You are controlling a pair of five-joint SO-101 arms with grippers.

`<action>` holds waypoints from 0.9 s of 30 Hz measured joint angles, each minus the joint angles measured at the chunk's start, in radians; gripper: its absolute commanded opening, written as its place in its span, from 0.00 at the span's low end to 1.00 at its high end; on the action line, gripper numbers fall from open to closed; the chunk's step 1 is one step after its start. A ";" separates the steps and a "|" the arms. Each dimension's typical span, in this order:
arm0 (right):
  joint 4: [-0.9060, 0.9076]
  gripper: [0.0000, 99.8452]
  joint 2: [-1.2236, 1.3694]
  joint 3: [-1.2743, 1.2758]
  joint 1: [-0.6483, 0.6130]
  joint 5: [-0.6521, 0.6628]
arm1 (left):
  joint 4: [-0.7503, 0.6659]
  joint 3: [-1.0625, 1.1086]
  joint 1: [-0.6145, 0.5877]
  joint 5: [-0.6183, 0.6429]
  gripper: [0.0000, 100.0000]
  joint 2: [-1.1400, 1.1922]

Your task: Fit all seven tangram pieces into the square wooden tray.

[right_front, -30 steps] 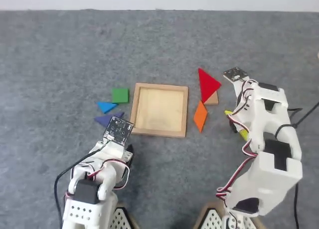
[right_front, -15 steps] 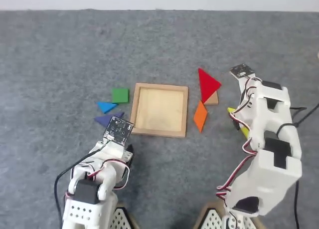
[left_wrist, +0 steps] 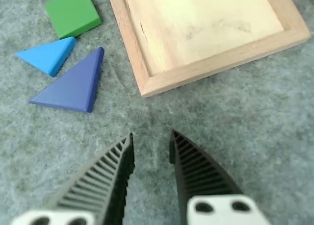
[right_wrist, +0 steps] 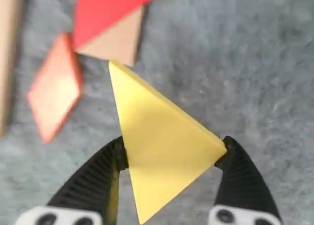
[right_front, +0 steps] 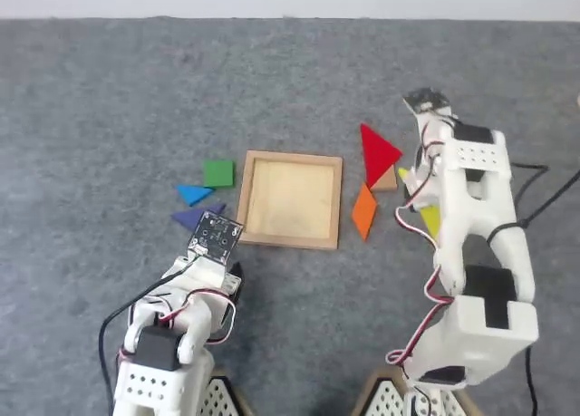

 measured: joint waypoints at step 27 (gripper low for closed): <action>0.166 0.30 0.407 -0.643 -0.265 -0.390 | 0.000 0.000 0.000 0.000 0.12 0.000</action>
